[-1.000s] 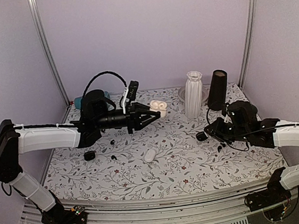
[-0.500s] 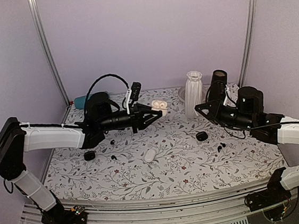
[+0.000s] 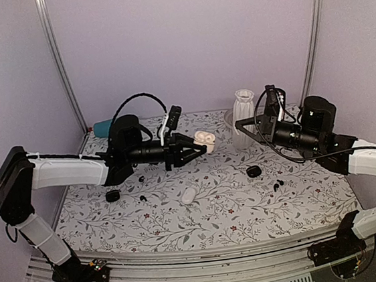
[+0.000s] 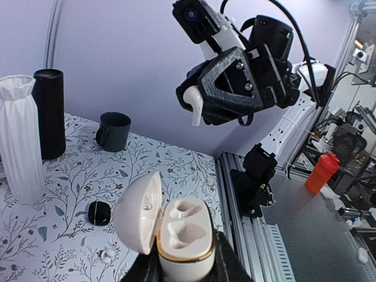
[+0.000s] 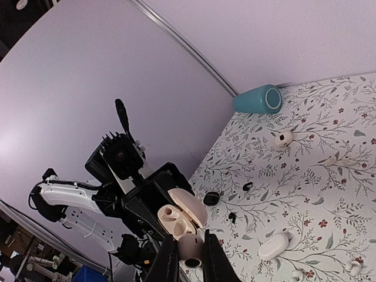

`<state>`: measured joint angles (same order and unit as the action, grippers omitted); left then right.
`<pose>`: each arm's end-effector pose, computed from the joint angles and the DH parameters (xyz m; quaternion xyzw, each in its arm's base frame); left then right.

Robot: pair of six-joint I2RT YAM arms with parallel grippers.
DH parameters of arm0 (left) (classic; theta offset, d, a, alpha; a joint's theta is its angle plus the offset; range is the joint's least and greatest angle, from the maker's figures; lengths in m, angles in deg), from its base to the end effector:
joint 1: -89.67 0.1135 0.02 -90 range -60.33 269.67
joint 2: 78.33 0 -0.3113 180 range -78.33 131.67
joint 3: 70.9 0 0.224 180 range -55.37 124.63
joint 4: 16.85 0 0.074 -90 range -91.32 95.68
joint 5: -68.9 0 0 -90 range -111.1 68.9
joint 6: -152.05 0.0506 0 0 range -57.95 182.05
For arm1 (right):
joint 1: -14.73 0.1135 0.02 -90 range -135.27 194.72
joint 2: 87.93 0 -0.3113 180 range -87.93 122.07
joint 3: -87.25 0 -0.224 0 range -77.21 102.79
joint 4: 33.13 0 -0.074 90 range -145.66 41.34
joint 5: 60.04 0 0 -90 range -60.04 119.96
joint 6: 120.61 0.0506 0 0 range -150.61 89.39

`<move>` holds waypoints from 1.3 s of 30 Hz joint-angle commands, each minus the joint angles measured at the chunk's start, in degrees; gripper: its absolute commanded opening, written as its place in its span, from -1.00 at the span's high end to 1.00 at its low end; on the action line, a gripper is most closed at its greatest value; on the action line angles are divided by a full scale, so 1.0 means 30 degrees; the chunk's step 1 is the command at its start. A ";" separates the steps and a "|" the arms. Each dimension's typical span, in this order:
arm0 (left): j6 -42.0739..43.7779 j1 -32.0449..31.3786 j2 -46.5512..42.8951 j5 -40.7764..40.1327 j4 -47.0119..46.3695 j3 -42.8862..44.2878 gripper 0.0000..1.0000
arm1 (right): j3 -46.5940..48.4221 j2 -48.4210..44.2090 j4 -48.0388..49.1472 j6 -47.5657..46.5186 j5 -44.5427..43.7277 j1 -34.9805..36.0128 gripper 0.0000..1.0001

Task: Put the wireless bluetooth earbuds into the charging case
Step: Insert the right earbud into the right side groove of the charging case.

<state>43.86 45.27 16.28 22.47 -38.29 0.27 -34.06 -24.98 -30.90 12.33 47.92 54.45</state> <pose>0.2336 -0.2776 0.3308 0.4025 0.5921 -0.5632 0.4125 0.1622 0.1551 0.3698 -0.0884 0.7135 0.5373 0.4409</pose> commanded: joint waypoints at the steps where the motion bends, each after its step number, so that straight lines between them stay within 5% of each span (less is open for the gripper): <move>1: 0.0557 -0.0036 0.0398 0.1834 0.0605 0.0951 1.00 | 0.0972 0.0681 0.0874 -0.0913 0.2335 -0.0065 0.91; 14: 0.0558 0.0578 0.0733 0.5408 0.1139 0.1490 1.00 | 0.2262 0.1572 0.1081 -0.2178 0.5908 -0.0065 0.91; 25: -0.0580 0.0039 0.0633 0.1289 -0.0744 0.0702 1.00 | 0.2971 0.2483 0.0889 -0.2085 0.4357 0.0793 0.91; 39: 0.0078 -0.1070 -0.0313 -0.0613 -0.2532 -0.0129 1.00 | 0.2612 0.2783 0.2621 -0.1461 0.0772 0.2327 0.91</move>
<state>42.37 43.78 17.79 23.98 -42.31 1.78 -26.54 -17.30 -27.80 6.75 54.60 60.46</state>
